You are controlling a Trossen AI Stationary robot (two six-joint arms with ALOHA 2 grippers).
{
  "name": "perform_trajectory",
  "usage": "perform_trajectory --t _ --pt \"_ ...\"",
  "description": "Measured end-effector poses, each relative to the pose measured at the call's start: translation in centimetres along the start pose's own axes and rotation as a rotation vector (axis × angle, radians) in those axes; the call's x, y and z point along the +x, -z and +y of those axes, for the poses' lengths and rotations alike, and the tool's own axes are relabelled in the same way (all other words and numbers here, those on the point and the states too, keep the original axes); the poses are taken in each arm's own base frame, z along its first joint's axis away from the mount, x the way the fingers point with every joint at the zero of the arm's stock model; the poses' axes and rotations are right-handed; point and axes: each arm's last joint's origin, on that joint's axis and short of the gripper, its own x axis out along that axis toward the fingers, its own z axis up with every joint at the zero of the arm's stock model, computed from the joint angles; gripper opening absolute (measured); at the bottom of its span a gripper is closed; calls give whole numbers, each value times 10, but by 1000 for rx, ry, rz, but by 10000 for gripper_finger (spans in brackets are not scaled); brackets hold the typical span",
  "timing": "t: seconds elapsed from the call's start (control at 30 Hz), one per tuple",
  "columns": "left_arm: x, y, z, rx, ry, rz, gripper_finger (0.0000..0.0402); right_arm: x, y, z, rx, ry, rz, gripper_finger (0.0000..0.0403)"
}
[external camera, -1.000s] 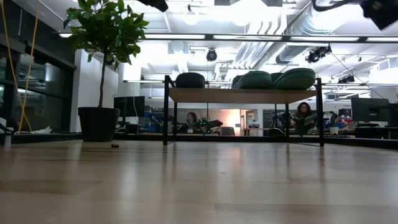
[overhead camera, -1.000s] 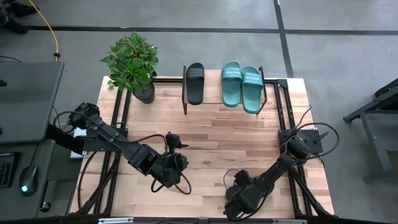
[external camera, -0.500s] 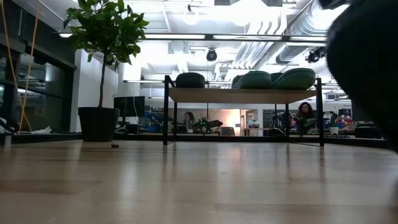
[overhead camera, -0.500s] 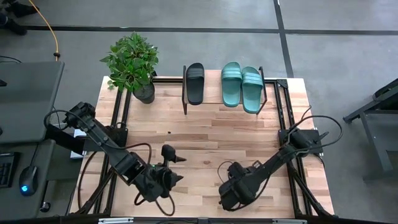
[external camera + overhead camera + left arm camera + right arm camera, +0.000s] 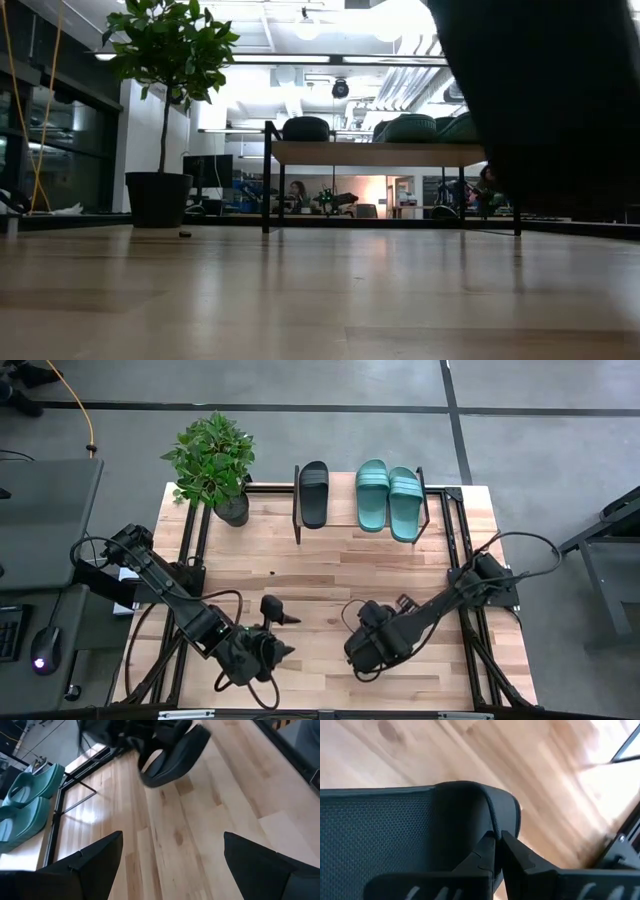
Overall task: Pick and place slides into the shelf
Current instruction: Put the black slide on the shelf
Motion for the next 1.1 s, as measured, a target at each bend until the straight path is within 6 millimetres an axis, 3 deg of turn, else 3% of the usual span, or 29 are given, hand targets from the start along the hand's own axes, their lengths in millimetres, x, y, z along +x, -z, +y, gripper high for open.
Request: perform_trajectory --t 0.43,0.7,0.9,1.1 --pt "-1 -13 0 -31 8 -113 326 -1 -26 -13 -164 22 -77 0" --pt "4 -13 5 -13 -6 -101 326 -35 -51 -19 -228 -39 -242 0" --pt "18 -4 14 -9 -38 -55 326 -64 -72 -30 -241 -83 -361 0" --pt "32 0 26 -28 -66 -37 326 -70 -83 -37 -279 -79 -390 0"
